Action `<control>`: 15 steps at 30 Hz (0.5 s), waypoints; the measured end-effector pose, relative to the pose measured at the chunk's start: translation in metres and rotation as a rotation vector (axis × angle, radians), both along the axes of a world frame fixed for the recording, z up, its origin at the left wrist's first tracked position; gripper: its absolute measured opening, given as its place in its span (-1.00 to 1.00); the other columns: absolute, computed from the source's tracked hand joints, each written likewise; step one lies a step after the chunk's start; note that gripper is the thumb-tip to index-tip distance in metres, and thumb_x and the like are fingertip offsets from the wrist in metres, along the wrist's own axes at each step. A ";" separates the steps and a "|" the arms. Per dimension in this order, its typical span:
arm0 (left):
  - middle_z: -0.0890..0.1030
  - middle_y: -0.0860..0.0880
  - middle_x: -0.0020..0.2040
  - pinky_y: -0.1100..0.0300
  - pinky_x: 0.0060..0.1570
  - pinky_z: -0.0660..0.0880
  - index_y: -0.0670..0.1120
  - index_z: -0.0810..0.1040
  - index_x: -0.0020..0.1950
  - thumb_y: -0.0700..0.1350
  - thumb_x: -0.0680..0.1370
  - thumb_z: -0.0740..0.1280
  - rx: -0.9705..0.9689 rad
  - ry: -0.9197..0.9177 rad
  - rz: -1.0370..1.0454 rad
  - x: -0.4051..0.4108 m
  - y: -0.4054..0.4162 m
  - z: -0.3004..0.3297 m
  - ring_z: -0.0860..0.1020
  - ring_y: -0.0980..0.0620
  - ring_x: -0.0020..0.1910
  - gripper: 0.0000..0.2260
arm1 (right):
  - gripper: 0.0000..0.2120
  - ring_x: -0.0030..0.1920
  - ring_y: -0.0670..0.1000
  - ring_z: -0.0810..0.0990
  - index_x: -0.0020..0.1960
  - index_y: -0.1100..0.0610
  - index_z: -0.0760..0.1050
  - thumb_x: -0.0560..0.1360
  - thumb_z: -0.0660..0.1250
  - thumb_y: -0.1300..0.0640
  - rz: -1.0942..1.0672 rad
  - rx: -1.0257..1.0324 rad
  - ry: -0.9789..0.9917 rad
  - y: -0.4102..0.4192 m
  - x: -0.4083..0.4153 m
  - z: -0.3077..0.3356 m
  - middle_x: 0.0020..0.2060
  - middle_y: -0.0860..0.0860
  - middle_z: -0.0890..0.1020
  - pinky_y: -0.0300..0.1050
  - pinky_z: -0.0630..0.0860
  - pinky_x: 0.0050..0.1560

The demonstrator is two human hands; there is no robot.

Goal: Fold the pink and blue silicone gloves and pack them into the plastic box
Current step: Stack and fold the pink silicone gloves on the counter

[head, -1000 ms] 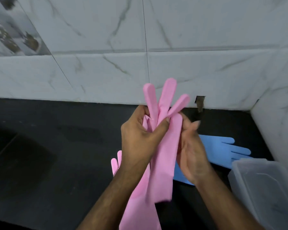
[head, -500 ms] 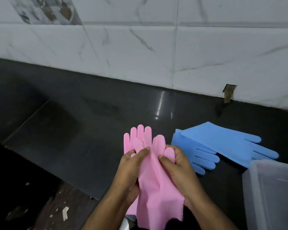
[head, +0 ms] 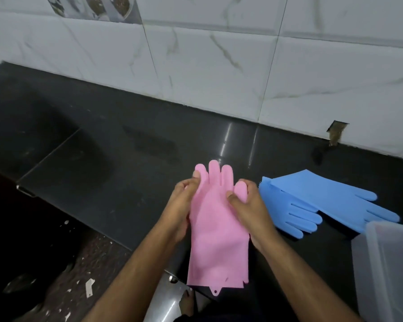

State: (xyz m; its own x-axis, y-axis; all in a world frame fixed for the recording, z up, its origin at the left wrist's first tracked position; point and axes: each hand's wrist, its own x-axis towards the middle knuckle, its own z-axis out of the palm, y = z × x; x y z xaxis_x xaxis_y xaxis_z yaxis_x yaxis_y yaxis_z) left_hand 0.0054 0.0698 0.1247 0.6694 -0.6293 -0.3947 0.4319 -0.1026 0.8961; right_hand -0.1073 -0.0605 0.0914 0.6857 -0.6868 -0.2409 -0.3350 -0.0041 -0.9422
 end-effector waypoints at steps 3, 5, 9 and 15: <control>0.69 -0.18 0.17 -0.14 0.27 0.58 -0.14 0.58 0.23 0.38 0.57 0.26 0.171 -0.022 -0.035 0.019 0.006 -0.027 0.68 -0.11 0.16 -0.40 | -0.31 0.32 0.10 0.53 0.60 0.06 0.12 0.60 0.35 -0.05 0.040 -0.078 0.269 -0.008 0.002 -0.023 0.35 0.00 0.50 0.05 0.51 0.30; 0.67 -0.17 0.21 -0.11 0.21 0.62 -0.17 0.46 0.38 0.32 0.54 0.39 0.227 0.002 -0.035 0.021 0.015 -0.050 0.68 -0.14 0.17 -0.34 | -0.28 0.31 0.09 0.56 0.62 0.08 0.09 0.60 0.37 -0.03 0.022 -0.110 0.289 -0.007 -0.004 -0.039 0.34 0.02 0.54 0.09 0.53 0.32; 0.73 -0.06 0.10 0.01 0.05 0.66 -0.09 0.49 0.35 0.11 0.55 0.49 0.221 -0.024 -0.058 0.015 0.021 -0.079 0.72 -0.01 0.06 -0.52 | -0.53 0.19 0.01 0.63 0.43 0.01 0.36 0.57 0.43 0.08 -0.090 -0.143 0.230 0.002 -0.006 -0.062 0.18 -0.09 0.60 0.00 0.61 0.18; 0.68 -0.06 -0.19 0.12 -0.29 0.60 -0.09 0.54 0.24 -0.04 0.55 0.51 0.205 -0.127 -0.053 0.024 0.019 -0.093 0.67 0.03 -0.24 -0.68 | -0.56 0.19 -0.13 0.59 0.42 -0.10 0.36 0.59 0.40 0.02 -0.132 -0.267 0.129 0.016 -0.010 -0.079 0.21 -0.20 0.56 -0.14 0.57 0.17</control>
State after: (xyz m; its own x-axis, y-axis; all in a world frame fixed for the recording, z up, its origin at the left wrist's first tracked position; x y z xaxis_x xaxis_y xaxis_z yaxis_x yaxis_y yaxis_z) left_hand 0.0298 0.0883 0.0322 0.6900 -0.5802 -0.4327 0.3065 -0.3074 0.9009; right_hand -0.1172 -0.0450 0.0128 0.5619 -0.8186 -0.1192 -0.4659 -0.1941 -0.8633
